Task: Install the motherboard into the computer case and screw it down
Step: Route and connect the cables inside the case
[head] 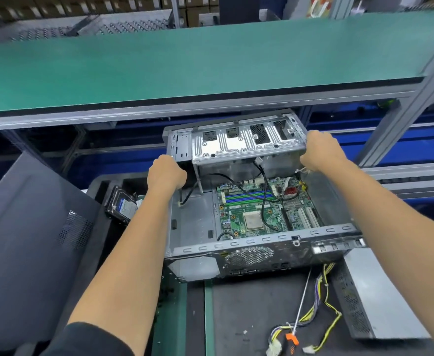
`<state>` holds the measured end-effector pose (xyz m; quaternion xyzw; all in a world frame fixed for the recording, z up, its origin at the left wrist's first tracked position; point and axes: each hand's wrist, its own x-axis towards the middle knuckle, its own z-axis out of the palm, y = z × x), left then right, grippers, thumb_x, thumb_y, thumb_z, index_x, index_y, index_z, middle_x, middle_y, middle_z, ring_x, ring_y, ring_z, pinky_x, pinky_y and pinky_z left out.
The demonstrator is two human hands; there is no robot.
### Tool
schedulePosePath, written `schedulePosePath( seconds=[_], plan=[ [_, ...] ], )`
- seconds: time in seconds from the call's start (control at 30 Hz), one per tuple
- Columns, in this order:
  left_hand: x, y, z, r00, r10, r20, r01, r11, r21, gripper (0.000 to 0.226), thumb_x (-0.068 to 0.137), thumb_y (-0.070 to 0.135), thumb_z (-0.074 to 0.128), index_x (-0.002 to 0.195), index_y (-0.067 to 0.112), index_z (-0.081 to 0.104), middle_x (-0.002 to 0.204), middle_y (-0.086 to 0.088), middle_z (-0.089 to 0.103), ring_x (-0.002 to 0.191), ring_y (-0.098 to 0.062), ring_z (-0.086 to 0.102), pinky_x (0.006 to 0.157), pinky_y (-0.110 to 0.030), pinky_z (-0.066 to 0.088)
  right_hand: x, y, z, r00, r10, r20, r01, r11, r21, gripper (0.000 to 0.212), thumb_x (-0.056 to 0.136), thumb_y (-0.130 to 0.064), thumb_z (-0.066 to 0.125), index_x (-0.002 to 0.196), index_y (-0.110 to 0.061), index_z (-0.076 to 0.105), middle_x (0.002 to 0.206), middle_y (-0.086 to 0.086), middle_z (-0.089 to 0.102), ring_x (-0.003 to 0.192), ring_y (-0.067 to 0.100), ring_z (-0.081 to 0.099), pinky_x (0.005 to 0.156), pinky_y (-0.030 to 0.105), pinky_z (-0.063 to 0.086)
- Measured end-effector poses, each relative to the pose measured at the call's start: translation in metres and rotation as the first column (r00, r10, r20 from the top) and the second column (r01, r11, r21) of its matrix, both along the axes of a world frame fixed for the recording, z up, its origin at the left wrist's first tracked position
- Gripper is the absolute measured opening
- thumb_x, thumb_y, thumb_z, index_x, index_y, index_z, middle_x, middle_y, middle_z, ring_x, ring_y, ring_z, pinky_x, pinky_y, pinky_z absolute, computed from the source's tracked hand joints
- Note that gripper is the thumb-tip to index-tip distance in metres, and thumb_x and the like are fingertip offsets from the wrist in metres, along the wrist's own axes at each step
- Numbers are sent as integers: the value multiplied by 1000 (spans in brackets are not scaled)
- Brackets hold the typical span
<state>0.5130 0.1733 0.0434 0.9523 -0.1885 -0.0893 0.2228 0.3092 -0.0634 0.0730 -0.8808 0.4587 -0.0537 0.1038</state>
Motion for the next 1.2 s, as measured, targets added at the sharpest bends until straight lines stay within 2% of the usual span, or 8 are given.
schedulePosePath(
  seconds=[0.13,0.3,0.47,0.57,0.7,0.83,0.97,1.2],
  plan=[
    [3,-4,-1,999,37,10,-37,999,-4,16,82,2,55,96,3,47,78,-7,48,65,-20,48,59,-31,41,9,-5,-3,1000,17,26,-17,1000,-3,21,82,6,55,74,-7,40,66,8,45,54,19,40,45,30,34],
    [1,-11,-9,997,73,3,-73,997,-2,38,85,6,58,120,-1,45,111,-18,56,95,-31,54,69,-34,43,11,-12,-16,998,0,57,-1,1000,7,18,82,5,56,91,-4,43,83,14,47,73,31,48,56,36,38],
    [-7,-24,-22,997,77,-17,-77,997,10,41,85,6,57,122,-2,43,121,-20,53,107,-36,54,75,-35,42,1,-25,-36,999,-19,47,19,1000,13,21,83,2,57,92,-5,39,85,14,43,77,33,45,60,36,36],
    [-14,-36,-27,998,62,-23,-62,998,18,40,85,8,58,122,-1,44,121,-19,53,107,-35,54,73,-34,40,-9,-36,-43,999,-38,32,38,999,11,21,82,2,57,89,-7,39,80,11,41,77,33,43,61,37,34],
    [-25,-54,-29,999,41,-34,-41,999,10,39,85,8,59,120,0,45,118,-18,55,103,-33,56,71,-33,41,-22,-52,-46,998,-61,26,60,998,18,22,80,1,58,89,-7,39,84,15,45,77,33,45,58,36,34],
    [-34,-73,-29,999,21,-36,-21,1000,-1,39,85,9,61,120,1,45,115,-16,57,91,-25,53,69,-32,41,-35,-67,-47,995,-97,16,97,995,12,21,81,0,58,91,-6,41,85,16,47,78,35,47,60,37,36],
    [-39,-89,-31,1000,8,-30,-7,1000,4,40,86,10,61,121,0,44,117,-16,57,102,-32,57,70,-33,42,-45,-78,-48,993,-115,-2,115,993,7,21,82,0,58,93,-6,41,80,13,46,75,34,47,56,36,35],
    [-41,-96,-36,999,34,-4,-33,999,20,40,86,13,61,119,2,43,116,-15,57,101,-31,57,68,-33,40,-44,-81,-52,991,-117,-65,114,992,-46,26,85,-3,59,101,-3,39,81,16,44,75,35,46,60,39,37]
  ],
)
